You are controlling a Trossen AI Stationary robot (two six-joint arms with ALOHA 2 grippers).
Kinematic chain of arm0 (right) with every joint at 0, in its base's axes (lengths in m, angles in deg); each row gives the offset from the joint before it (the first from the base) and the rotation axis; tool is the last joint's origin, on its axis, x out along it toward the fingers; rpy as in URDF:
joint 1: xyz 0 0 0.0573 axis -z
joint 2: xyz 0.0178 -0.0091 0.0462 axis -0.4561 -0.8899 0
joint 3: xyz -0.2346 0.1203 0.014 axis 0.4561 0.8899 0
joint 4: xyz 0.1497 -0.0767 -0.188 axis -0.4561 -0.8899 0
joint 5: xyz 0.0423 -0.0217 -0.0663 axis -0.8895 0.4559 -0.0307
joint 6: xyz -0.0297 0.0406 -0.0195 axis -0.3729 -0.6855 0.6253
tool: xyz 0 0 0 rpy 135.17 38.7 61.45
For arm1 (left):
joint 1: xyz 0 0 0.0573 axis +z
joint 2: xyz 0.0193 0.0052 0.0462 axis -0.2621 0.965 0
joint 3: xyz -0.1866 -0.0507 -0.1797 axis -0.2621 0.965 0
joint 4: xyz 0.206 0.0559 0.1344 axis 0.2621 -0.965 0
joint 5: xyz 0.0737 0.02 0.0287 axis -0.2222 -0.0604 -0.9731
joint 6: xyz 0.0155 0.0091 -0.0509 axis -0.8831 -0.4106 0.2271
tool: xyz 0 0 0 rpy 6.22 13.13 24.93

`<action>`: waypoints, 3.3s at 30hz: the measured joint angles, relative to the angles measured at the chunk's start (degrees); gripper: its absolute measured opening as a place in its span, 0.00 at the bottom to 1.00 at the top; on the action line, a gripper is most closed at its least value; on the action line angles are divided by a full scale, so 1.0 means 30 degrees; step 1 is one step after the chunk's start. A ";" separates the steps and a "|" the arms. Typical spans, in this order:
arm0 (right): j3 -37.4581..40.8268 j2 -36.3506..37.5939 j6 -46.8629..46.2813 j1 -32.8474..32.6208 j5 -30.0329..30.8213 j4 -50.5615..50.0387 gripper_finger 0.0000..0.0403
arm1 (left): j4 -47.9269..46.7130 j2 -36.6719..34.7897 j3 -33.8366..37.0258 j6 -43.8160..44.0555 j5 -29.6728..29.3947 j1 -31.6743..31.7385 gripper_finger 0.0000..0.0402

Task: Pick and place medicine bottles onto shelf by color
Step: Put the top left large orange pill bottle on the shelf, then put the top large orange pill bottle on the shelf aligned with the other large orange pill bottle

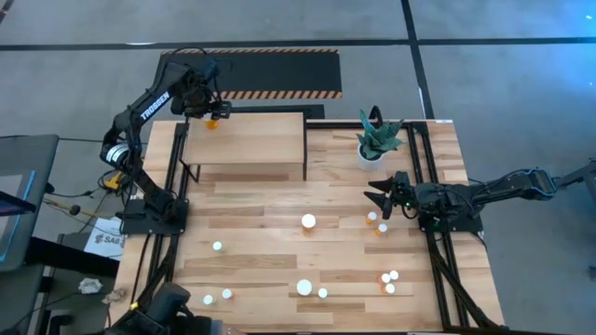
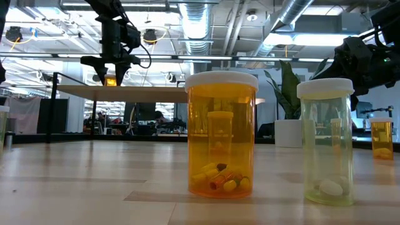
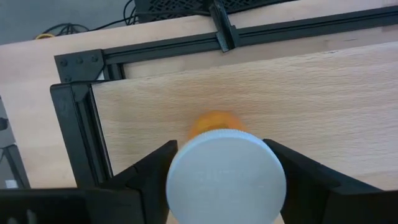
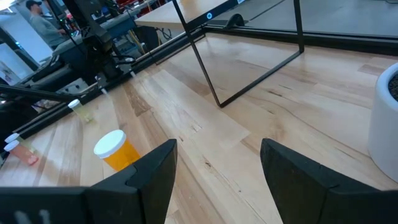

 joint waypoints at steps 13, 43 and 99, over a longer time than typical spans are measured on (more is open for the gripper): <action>-0.0003 -0.0003 0.0000 0.0000 0.0001 0.0000 0.63 | -0.1509 -0.0143 -0.2433 -0.0187 -0.1071 -0.0028 0.55; 0.0004 0.0002 0.0000 0.0002 0.0001 0.0000 0.63 | -0.0679 -0.3148 -0.2641 -0.1449 -0.1596 -0.2595 0.55; 0.0004 -0.0018 0.0007 0.0007 -0.0006 -0.0503 0.63 | 3.6649 0.4050 1.4082 -0.0049 -1.2300 -2.6957 0.63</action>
